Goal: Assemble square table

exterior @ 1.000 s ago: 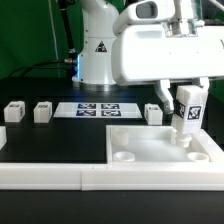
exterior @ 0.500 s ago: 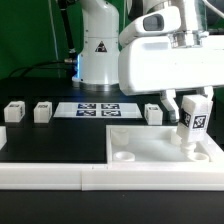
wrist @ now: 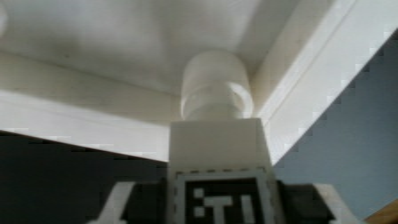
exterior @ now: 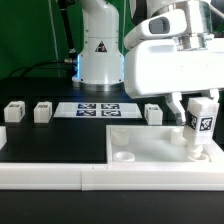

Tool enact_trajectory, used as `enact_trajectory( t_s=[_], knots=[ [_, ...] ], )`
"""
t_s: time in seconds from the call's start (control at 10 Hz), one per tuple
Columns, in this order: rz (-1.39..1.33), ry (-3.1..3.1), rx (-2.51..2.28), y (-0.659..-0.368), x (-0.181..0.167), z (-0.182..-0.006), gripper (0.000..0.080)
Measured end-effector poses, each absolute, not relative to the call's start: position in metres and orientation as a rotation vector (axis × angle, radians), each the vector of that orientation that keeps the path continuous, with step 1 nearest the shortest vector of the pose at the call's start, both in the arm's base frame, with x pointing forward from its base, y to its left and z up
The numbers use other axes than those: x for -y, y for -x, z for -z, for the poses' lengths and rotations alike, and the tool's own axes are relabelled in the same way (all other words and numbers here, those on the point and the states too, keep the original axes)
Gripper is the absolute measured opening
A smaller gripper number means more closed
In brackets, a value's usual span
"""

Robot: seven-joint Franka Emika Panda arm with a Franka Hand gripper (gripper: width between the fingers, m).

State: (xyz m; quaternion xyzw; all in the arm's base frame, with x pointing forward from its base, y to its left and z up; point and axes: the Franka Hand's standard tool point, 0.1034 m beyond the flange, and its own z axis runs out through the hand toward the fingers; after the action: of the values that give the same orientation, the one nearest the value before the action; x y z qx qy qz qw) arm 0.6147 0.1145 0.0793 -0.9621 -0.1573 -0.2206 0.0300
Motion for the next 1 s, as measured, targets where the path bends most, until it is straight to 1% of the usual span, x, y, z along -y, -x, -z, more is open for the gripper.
enact_trajectory(
  t_s=[0.3,0.6,1.0],
  knots=[
    [0.693,2.965,0.485,-0.616,-0.115,-0.077,0.0288],
    [0.670,2.969,0.482,-0.615,-0.114,-0.065,0.0288],
    [0.719,2.962,0.479,-0.617,-0.114,-0.063,0.0288]
  ],
)
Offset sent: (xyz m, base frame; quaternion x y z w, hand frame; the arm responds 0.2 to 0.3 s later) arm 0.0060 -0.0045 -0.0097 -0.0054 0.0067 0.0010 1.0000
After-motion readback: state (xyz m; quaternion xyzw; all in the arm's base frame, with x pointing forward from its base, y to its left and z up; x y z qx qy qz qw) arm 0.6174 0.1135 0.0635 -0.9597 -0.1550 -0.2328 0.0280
